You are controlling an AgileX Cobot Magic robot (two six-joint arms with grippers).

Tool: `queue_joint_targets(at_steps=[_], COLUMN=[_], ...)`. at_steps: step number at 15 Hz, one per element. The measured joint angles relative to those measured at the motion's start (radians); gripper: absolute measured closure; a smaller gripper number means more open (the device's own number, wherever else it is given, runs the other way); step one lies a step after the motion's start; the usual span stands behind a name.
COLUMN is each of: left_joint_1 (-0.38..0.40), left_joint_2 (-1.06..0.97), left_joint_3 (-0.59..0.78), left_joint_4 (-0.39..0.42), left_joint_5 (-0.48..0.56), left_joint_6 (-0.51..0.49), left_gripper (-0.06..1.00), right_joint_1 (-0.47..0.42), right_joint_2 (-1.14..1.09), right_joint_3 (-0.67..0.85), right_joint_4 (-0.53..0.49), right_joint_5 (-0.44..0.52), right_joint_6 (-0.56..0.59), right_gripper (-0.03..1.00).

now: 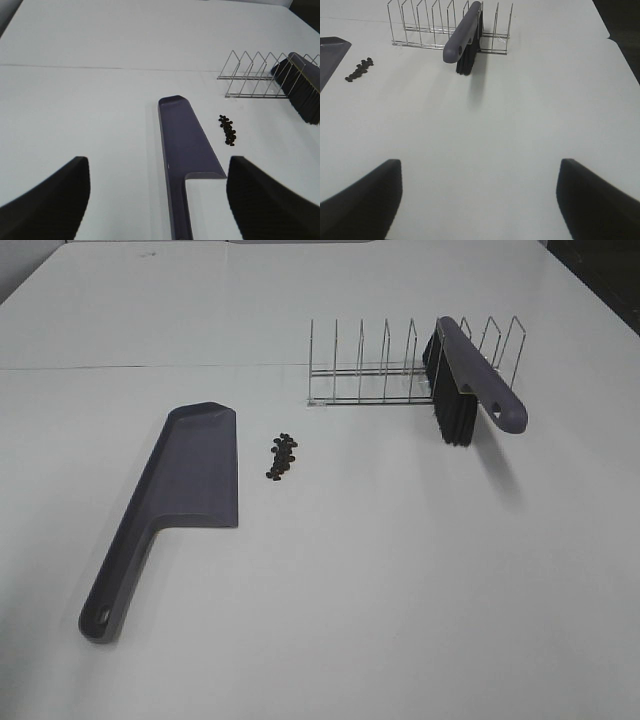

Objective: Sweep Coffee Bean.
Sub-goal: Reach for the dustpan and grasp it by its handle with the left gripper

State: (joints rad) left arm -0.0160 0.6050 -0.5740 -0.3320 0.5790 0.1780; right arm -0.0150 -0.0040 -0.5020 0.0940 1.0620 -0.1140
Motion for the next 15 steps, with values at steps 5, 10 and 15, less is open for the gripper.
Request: queue_joint_targets(at_steps=[5,10,15], left_joint_1=[0.0,-0.094,-0.253], left_joint_2=[0.537,0.941,1.244], left_joint_3=[-0.22,-0.465,-0.647], left_joint_4=[-0.059,-0.068,0.194], left_joint_5=[0.021,0.2,0.316], left_joint_6=[0.036,-0.013,-0.296], left_gripper=[0.23,0.23,0.17], right_joint_1=[0.0,0.0,0.0], right_joint_2=[0.0,0.0,0.0], right_joint_3=[0.0,0.0,0.0], right_joint_4=[0.0,0.0,0.0], right_joint_5=[0.0,0.0,0.0], right_joint_6=[0.0,0.0,0.0], right_gripper=[0.23,0.23,0.23])
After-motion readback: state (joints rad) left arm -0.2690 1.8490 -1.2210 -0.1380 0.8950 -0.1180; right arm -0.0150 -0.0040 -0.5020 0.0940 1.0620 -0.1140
